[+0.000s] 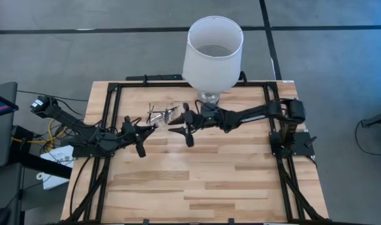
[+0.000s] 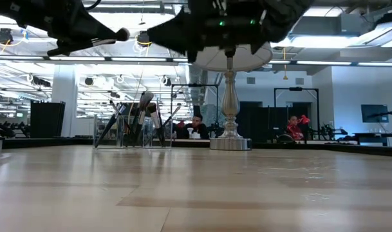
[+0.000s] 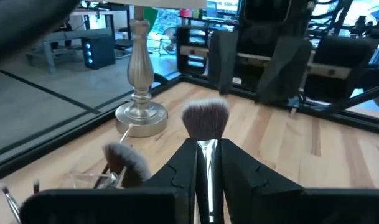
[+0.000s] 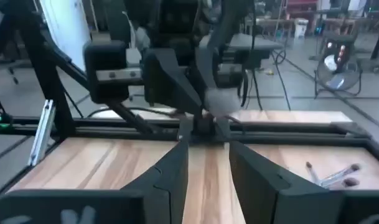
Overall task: Put items in baskets/containers
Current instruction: Put the black blush brush into the transparent organizer
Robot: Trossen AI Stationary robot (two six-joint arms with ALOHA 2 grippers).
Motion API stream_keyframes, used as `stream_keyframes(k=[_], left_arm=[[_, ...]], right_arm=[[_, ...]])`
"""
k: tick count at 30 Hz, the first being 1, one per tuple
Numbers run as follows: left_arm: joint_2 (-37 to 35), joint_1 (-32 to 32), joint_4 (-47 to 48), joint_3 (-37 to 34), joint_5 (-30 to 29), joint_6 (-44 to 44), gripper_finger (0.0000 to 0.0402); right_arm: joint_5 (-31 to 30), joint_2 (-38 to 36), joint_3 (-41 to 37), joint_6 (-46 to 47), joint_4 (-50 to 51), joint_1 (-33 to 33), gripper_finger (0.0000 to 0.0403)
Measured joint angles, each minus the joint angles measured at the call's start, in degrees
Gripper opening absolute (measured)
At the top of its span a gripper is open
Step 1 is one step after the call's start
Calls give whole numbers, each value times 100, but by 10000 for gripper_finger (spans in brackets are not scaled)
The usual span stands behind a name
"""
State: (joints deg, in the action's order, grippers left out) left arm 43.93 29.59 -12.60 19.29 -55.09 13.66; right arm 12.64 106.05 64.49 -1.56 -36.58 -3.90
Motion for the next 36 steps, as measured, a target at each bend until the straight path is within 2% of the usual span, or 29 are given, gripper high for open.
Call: stream_keyframes(k=[2, 9, 19, 26, 36], left_arm=[[6, -3, -48, 0, 3, -22, 47], [5, -3, -182, 4, 30, -139, 47], [5, -8, -242, 4, 28, -307, 47], [5, -5, -293, 4, 96, -845, 47], [198, -31, -418, 7, -76, -2355, 46]], right_arm=[[35, 187, 152, 46, -367, -4, 107], [90, 727, 532, -543, -290, 34, 117], [92, 718, 723, -744, -252, 0, 204], [-218, 768, 719, -212, -303, -87, 227], [88, 771, 717, 716, -703, -142, 217]])
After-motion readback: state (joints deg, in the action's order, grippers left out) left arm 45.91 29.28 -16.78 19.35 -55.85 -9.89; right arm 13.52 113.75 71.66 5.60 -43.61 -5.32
